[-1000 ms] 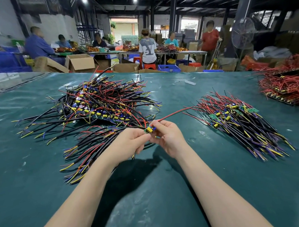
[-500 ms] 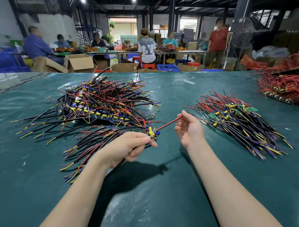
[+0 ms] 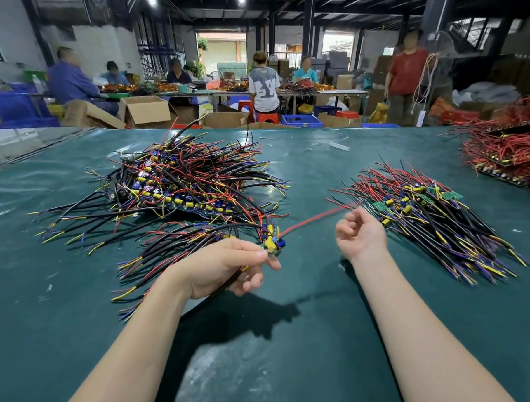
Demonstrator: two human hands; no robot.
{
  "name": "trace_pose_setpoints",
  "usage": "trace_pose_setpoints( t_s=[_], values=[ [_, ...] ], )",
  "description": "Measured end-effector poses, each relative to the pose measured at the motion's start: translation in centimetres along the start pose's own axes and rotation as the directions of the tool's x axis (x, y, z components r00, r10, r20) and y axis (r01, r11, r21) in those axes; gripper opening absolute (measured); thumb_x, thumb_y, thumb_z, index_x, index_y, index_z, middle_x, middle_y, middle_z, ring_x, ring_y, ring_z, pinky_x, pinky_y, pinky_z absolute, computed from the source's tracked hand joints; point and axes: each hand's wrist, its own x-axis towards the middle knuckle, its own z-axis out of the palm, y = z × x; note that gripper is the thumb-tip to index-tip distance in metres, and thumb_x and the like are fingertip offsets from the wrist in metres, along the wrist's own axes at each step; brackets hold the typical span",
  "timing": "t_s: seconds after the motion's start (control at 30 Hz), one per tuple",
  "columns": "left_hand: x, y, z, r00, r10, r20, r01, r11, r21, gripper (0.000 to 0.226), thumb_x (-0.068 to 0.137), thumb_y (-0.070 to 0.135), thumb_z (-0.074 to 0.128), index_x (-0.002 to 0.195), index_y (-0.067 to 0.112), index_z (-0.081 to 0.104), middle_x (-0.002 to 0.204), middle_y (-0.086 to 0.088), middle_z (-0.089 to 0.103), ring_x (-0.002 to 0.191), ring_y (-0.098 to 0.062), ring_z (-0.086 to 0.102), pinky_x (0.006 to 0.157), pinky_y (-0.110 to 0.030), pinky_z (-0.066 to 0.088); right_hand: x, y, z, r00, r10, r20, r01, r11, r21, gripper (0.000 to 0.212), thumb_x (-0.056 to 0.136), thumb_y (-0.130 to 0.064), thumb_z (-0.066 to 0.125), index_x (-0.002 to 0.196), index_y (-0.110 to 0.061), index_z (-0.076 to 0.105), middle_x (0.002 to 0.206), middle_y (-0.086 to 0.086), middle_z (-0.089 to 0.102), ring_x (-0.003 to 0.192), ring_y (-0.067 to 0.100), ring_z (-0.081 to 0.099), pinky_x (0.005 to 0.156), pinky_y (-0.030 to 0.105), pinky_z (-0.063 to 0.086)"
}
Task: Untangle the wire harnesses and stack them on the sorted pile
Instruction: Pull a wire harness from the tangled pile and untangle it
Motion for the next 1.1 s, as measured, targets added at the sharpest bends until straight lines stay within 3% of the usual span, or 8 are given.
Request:
trace_pose_setpoints(
  t_s=[0.1,0.2,0.27,0.4,0.47,0.67,0.83,1.1],
  values=[
    [0.1,0.0,-0.2,0.984,0.032,-0.175,-0.044,0.997,-0.062,0.027,0.075,0.031,0.052,0.068,0.020,0.076,0.056,0.008,0.059,0.049,-0.003,0.047,0.048,-0.013,0.035,0.1,0.4,-0.1,1.000,-0.020,0.003,0.020,1.000,-0.012,0.037,0.098,-0.020,0.042,0.062,-0.011,0.043,0.032,-0.003,0.042,0.024,0.004,0.034,0.027,0.011,0.025],
    [1.0,0.1,-0.6,0.874,0.015,-0.486,-0.129,0.971,-0.201,0.031,0.088,0.023,0.052,0.069,0.017,0.076,0.053,0.007,0.030,0.042,-0.004,0.023,0.039,-0.014,0.018,-0.4,2.4,0.6,0.996,-0.073,0.049,0.085,0.940,-0.332,0.037,0.096,-0.028,0.047,0.065,-0.009,0.053,0.034,-0.005,0.047,0.027,0.002,0.038,0.030,0.010,0.029],
    [1.2,0.4,-1.0,0.783,-0.072,-0.618,-0.171,0.930,-0.325,0.021,0.086,0.020,0.057,0.073,0.016,0.072,0.056,0.006,0.022,0.034,-0.002,0.018,0.031,-0.013,0.012,-1.0,3.6,1.1,0.982,-0.059,0.178,0.155,0.791,-0.592,0.036,0.094,-0.029,0.050,0.065,-0.010,0.057,0.037,-0.008,0.047,0.030,0.002,0.036,0.032,0.010,0.027],
    [1.2,0.5,-1.0,0.676,-0.112,-0.729,-0.248,0.896,-0.368,0.007,0.081,0.010,0.064,0.074,0.011,0.065,0.047,0.007,0.046,0.030,0.000,0.038,0.029,-0.010,0.024,-3.0,6.2,1.8,0.846,0.221,0.485,0.371,0.409,-0.834,0.022,0.089,-0.019,0.059,0.067,-0.013,0.062,0.043,-0.009,0.051,0.035,0.000,0.034,0.034,0.011,0.025],
    [1.4,0.3,-0.6,0.666,-0.078,-0.742,-0.282,0.895,-0.347,0.008,0.083,0.007,0.063,0.075,0.008,0.062,0.048,0.005,0.053,0.035,-0.001,0.051,0.035,-0.010,0.038,-3.8,7.3,1.9,0.777,0.309,0.549,0.493,0.245,-0.835,0.017,0.085,-0.014,0.064,0.068,-0.015,0.064,0.044,-0.011,0.049,0.036,0.000,0.034,0.037,0.011,0.026],
    [1.9,-0.1,0.4,0.651,0.025,-0.759,-0.399,0.862,-0.314,0.015,0.087,0.007,0.060,0.072,0.009,0.059,0.061,-0.002,0.056,0.047,-0.003,0.059,0.047,-0.016,0.051,-4.2,7.2,1.9,0.639,0.163,0.752,0.769,-0.170,-0.616,0.013,0.081,-0.013,0.066,0.072,-0.005,0.071,0.047,-0.005,0.045,0.050,0.006,0.040,0.054,0.020,0.031],
    [2.1,-0.3,0.8,0.708,0.015,-0.706,-0.354,0.873,-0.336,0.011,0.091,0.014,0.055,0.082,0.013,0.061,0.074,-0.004,0.060,0.052,-0.009,0.063,0.046,-0.018,0.052,-2.8,4.7,1.8,0.701,-0.088,0.708,0.660,-0.298,-0.690,0.017,0.084,-0.020,0.062,0.085,-0.006,0.072,0.083,0.017,0.070,0.079,0.031,0.058,0.071,0.037,0.044],
    [2.0,-1.5,0.2,0.742,0.127,-0.659,-0.077,0.992,0.104,0.021,0.090,0.001,0.052,0.081,0.014,0.067,0.073,-0.001,0.061,0.060,-0.011,0.056,0.043,-0.013,0.045,0.4,-1.2,1.6,0.724,-0.470,0.505,0.182,-0.576,-0.797,0.022,0.093,-0.025,0.052,0.100,-0.011,0.068,0.104,0.016,0.066,0.099,0.036,0.060,0.071,0.033,0.043]
  ],
)
